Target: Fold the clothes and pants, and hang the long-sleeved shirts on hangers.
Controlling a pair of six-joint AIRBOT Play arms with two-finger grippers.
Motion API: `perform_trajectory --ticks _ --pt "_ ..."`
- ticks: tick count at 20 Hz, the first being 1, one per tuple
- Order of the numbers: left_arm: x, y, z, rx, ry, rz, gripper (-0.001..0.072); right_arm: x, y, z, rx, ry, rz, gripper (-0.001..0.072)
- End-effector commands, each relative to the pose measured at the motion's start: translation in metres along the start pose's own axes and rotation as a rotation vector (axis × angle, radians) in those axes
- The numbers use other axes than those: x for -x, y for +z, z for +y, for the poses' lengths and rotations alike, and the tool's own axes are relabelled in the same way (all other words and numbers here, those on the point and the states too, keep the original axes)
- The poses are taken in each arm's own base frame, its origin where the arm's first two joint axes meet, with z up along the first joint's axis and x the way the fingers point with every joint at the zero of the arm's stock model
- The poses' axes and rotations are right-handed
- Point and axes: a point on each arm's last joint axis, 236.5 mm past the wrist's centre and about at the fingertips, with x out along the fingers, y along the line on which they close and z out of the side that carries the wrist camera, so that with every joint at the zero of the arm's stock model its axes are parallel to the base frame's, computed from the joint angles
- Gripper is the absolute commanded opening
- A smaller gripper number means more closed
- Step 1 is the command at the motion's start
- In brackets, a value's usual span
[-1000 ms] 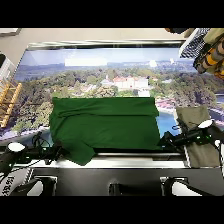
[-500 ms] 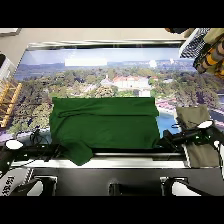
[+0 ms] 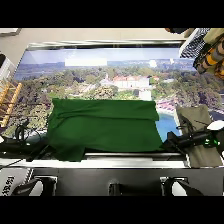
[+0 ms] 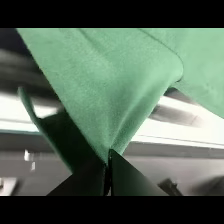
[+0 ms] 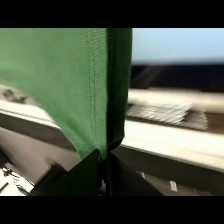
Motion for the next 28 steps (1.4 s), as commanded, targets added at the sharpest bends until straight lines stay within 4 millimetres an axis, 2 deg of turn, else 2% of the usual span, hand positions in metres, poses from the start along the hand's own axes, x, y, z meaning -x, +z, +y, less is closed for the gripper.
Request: perform_trajectory --ticks 1,3,6,9,11,14,16,18,20,23,25,28 --pt "0.016 -0.023 0.0 0.017 0.025 0.008 0.0016 0.017 -0.03 -0.007 -0.031 -0.099 0.001 0.0031" --pt "0.018 -0.012 -0.008 0.013 -0.001 -0.032 0.0015 0.018 -0.023 0.002 -0.03 -0.068 -0.041 0.0032" --pt "0.016 0.021 -0.037 -0.006 -0.12 -0.062 0.0016 0.015 0.006 0.021 -0.002 0.034 -0.116 0.0032" --pt "0.01 0.059 -0.052 -0.017 -0.176 -0.04 0.0015 0.009 0.035 0.037 0.004 0.148 -0.154 0.0031" --pt "0.008 0.084 -0.055 -0.028 -0.174 -0.026 0.0016 0.014 0.064 0.041 0.013 0.175 -0.218 0.0031" --pt "0.012 0.12 -0.062 -0.035 -0.171 -0.016 0.0015 0.032 0.115 0.043 0.024 0.178 -0.318 0.0031" --pt "0.015 0.141 -0.067 -0.052 -0.172 -0.021 0.0016 0.036 0.138 0.05 0.05 0.184 -0.338 0.0031" --pt "0.014 0.159 -0.069 -0.049 -0.171 -0.02 0.0016 0.02 0.151 0.057 0.114 0.124 -0.308 0.0031" --pt "0.011 0.174 -0.07 -0.044 -0.17 -0.012 0.0015 0.011 0.17 0.055 0.113 0.028 -0.335 0.0031" --pt "0.006 0.196 -0.07 -0.038 -0.169 -0.011 0.0016 0.022 0.198 0.055 0.071 -0.007 -0.445 0.0032" --pt "0.003 0.208 -0.07 -0.035 -0.169 -0.007 0.0015 0.028 0.204 0.059 0.08 -0.006 -0.459 0.0032" --pt "-0.004 0.226 -0.071 -0.037 -0.167 0.002 0.0015 0.025 0.212 0.057 0.071 -0.006 -0.456 0.0032"
